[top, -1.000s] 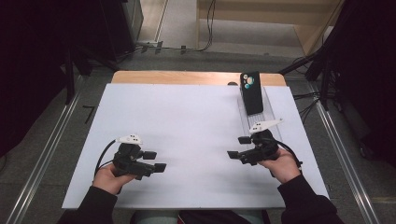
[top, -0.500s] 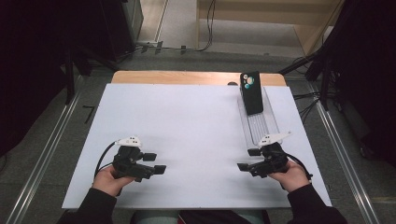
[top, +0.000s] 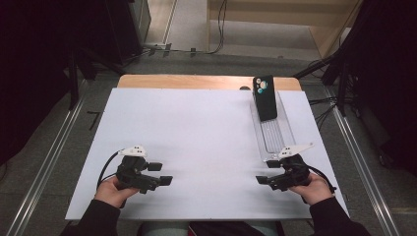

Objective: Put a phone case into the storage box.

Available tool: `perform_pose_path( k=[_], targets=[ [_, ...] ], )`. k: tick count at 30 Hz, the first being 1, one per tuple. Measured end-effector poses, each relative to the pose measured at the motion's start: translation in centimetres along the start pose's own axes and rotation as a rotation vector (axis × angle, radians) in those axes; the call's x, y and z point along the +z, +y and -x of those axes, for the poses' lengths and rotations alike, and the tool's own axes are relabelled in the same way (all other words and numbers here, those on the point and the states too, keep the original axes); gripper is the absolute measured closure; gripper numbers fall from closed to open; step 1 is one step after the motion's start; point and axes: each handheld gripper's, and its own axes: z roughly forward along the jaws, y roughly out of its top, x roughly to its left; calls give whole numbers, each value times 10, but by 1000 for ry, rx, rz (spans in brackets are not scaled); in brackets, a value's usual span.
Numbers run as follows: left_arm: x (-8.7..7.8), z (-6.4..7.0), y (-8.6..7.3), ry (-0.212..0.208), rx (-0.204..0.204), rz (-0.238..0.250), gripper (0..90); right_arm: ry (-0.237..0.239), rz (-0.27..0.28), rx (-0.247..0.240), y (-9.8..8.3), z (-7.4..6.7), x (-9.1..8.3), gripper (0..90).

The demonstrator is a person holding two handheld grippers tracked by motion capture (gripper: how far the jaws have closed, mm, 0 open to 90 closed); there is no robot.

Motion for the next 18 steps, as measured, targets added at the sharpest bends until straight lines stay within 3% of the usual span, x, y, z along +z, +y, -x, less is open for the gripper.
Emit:
perform_pose_path(
  k=[18],
  targets=[
    [1,0,0,2,9,-14,253,-7,4,7,-1,1,-2,212]
  ],
)
